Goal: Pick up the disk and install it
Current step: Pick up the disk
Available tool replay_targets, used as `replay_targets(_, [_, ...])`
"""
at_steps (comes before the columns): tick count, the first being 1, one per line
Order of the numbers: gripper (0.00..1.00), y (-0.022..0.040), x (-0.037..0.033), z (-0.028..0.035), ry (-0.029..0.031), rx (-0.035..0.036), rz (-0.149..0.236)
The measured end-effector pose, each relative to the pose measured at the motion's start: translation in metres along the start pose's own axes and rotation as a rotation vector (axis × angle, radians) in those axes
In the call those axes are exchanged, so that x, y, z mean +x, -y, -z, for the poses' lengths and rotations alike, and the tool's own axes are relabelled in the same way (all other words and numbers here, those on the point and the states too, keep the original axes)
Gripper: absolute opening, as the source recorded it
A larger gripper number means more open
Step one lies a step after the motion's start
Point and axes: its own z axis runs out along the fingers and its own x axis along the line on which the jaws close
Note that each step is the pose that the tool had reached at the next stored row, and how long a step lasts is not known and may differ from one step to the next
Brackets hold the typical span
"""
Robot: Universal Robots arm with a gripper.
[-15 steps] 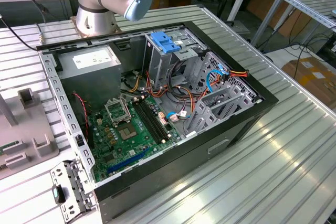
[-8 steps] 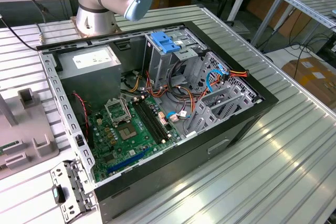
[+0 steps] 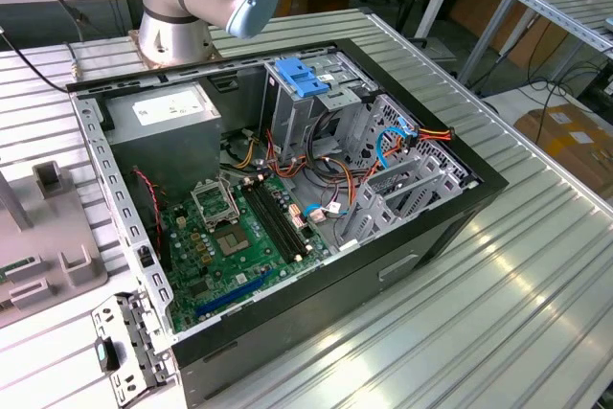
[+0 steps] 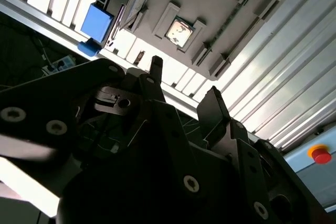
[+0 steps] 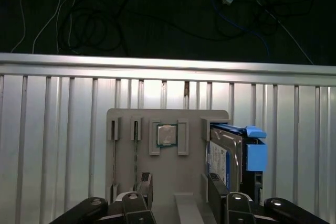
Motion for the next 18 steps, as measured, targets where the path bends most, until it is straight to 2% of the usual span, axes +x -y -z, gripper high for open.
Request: replay_targets(18, [0.54, 0.0003, -0.0081, -0.0029, 0.0001, 0.0002, 0.000])
